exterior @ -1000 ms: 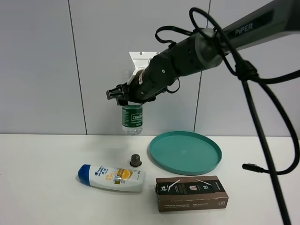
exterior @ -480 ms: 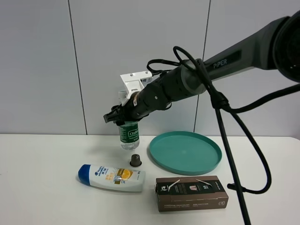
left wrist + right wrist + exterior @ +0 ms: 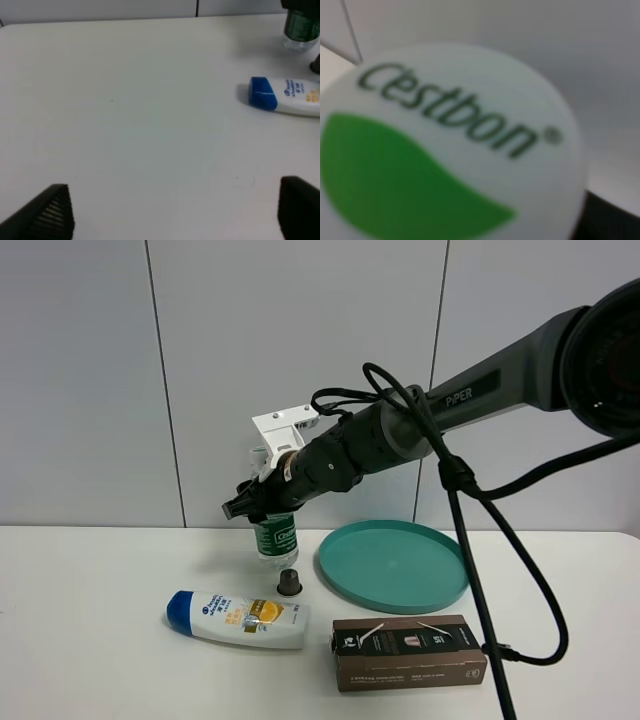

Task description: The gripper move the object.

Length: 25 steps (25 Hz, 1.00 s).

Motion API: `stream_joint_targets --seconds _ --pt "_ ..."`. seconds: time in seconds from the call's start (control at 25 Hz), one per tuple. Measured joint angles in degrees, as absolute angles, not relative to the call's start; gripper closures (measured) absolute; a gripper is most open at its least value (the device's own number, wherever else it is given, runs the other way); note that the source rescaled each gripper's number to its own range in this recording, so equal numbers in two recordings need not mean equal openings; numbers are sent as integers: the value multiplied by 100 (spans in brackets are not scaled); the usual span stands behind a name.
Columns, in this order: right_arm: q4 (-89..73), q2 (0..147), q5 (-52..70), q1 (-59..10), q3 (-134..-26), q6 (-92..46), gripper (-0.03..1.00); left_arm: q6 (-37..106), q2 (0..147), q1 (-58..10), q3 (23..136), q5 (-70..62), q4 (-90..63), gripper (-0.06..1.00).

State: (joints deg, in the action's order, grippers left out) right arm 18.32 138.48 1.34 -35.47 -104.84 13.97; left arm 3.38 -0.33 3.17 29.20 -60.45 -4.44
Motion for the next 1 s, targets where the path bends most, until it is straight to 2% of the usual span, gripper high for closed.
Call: stream_joint_targets --seconds 0.2,0.56,0.68,1.0 --pt "1812 13848 162 -3547 -10501 1378 88 338 -33 317 2920 -6045 -444 -6" --pt "1506 13815 287 -3536 -10536 1376 55 338 -33 317 2920 -6045 -444 -6" --pt "1388 13718 459 -3536 -10536 1376 52 338 -33 317 2920 -6045 -444 -6" --pt "1370 12764 1301 -3531 -10536 1376 50 338 -33 317 2920 -6045 -444 -6"
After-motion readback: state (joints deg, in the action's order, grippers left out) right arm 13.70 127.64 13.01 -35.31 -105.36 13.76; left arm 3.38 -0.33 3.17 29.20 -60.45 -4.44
